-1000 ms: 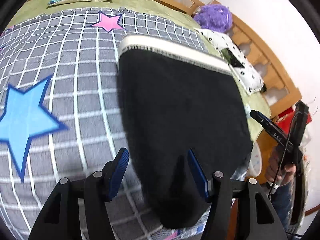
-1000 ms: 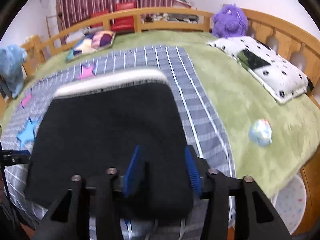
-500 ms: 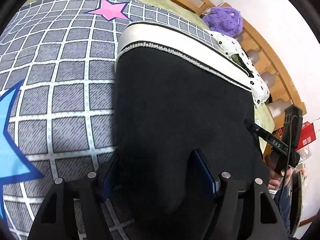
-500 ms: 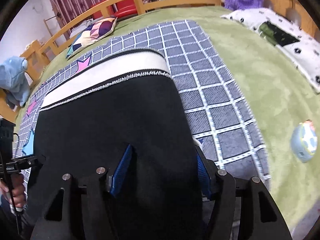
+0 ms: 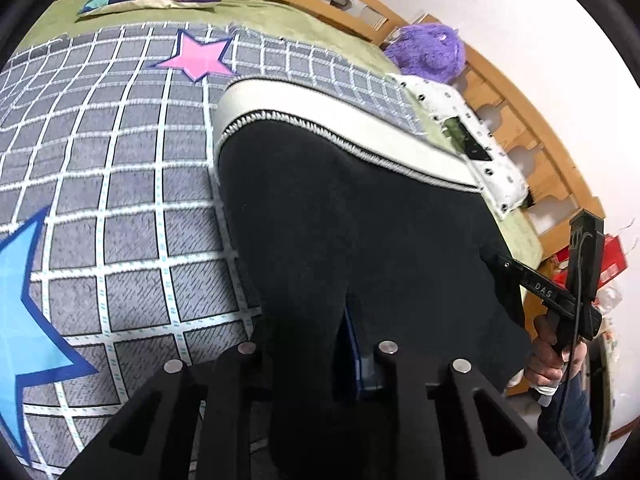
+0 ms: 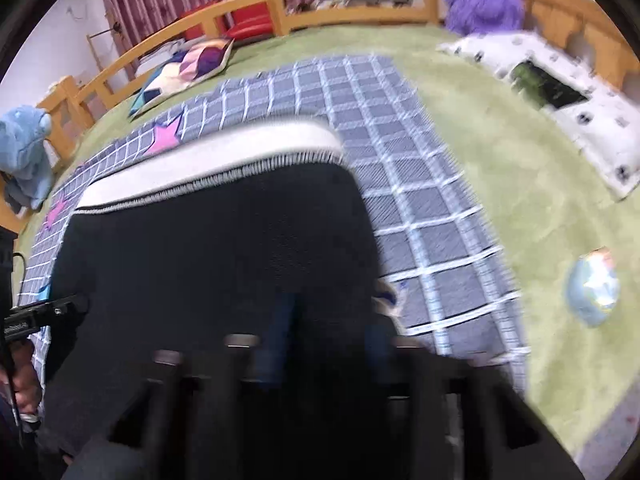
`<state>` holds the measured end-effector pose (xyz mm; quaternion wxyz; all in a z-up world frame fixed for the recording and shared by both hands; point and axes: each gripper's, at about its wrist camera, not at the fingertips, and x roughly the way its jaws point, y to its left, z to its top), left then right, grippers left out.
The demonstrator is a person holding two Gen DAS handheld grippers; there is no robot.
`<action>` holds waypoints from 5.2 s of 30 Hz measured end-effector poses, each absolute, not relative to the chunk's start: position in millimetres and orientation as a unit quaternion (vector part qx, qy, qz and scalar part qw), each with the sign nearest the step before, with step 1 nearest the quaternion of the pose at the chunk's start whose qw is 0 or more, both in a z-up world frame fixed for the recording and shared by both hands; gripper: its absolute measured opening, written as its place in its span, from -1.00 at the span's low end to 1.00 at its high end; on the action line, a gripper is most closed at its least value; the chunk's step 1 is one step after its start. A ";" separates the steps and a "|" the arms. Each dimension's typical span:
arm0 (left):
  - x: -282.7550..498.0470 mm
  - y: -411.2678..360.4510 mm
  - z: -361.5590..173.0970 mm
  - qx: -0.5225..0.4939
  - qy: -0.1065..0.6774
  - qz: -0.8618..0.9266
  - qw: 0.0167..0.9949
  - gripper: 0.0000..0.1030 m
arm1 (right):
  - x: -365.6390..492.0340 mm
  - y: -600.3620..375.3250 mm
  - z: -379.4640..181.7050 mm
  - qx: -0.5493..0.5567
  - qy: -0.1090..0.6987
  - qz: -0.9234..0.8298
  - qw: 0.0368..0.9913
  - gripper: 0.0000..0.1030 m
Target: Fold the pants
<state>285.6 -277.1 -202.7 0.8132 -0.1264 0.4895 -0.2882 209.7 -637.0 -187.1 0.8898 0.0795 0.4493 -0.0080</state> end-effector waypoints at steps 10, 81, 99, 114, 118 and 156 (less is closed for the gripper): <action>280.5 -216.5 -135.7 -0.151 0.450 -0.315 0.822 -0.68 | 182.1 -573.5 -99.1 0.073 0.372 -0.012 0.925 -0.79; 303.7 10.9 -192.1 0.002 0.410 -0.050 0.911 0.28 | 315.8 -260.7 -208.0 -0.019 0.394 0.149 0.907 0.02; 108.2 48.3 -224.1 -0.132 0.456 -0.093 0.875 0.33 | 137.3 -308.4 -211.9 0.026 0.420 0.092 0.902 0.04; 46.1 -6.7 -75.5 -0.046 0.377 -0.052 0.924 0.47 | 51.5 -282.4 -76.4 0.023 0.352 0.053 0.934 0.38; 30.7 -13.1 -66.5 -0.044 0.379 -0.059 0.923 0.55 | 28.7 -274.0 -65.9 -0.001 0.345 0.034 0.938 0.68; -15.1 -31.4 -48.9 -0.028 0.362 -0.032 0.931 0.59 | -28.3 -286.4 -48.2 0.012 0.330 0.003 0.944 0.89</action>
